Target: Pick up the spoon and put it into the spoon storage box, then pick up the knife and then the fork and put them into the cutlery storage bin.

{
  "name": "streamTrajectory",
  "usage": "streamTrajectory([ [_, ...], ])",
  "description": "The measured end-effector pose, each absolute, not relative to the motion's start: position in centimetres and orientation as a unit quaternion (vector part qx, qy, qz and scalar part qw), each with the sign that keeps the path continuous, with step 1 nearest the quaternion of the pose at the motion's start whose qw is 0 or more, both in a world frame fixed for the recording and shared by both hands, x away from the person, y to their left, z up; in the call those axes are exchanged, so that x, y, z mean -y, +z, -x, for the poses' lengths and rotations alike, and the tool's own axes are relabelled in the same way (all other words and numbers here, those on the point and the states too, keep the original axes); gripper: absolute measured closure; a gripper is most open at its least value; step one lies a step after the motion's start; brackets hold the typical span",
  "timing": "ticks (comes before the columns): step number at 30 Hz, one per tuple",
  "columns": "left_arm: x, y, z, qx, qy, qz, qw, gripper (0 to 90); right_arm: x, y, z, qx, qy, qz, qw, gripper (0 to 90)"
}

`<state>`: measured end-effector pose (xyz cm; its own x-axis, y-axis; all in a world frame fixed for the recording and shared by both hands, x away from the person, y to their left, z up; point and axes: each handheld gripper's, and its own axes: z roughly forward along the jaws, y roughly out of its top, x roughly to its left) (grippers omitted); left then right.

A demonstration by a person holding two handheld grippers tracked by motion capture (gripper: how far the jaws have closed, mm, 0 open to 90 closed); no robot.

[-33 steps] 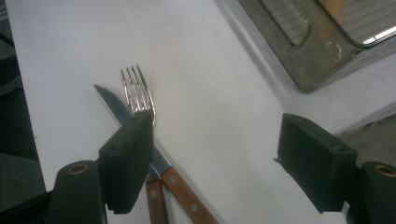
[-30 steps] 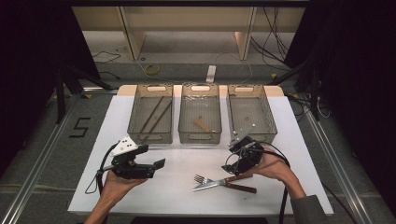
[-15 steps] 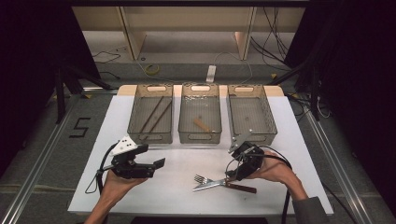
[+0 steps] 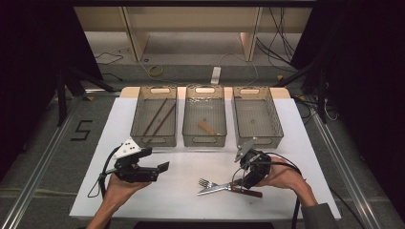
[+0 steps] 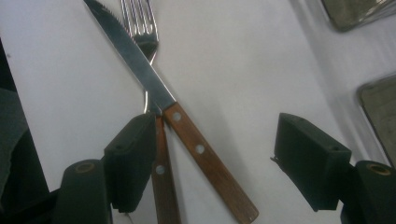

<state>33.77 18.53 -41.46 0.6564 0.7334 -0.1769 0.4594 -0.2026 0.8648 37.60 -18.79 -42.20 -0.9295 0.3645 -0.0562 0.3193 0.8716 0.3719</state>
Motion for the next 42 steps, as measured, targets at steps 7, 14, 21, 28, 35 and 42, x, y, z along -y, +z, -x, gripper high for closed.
streamTrajectory([
  [7,-18.4,-41.5,-33.7,-0.392,0.137,-0.762,0.497,13.3,18.8,-42.8,-37.6,-0.970,0.163,-0.166,0.063,31.4],
  [14,-18.4,-41.4,-33.6,-0.389,0.139,-0.764,0.496,13.3,18.7,-43.3,-37.4,-0.973,0.144,-0.169,0.059,32.8],
  [21,-18.4,-41.5,-33.7,-0.391,0.138,-0.763,0.496,13.3,18.6,-43.5,-37.6,-0.977,0.132,-0.159,0.056,38.5],
  [28,-18.3,-41.4,-33.5,-0.387,0.140,-0.767,0.493,13.3,18.5,-43.9,-37.5,-0.982,0.109,-0.142,0.056,45.7],
  [35,-18.3,-41.5,-33.5,-0.387,0.141,-0.767,0.492,13.3,18.2,-44.2,-37.5,-0.985,0.103,-0.129,0.052,50.9],
  [42,-18.3,-41.5,-33.5,-0.386,0.142,-0.769,0.490,13.3,17.8,-44.9,-37.5,-0.988,0.089,-0.114,0.053,55.3],
])
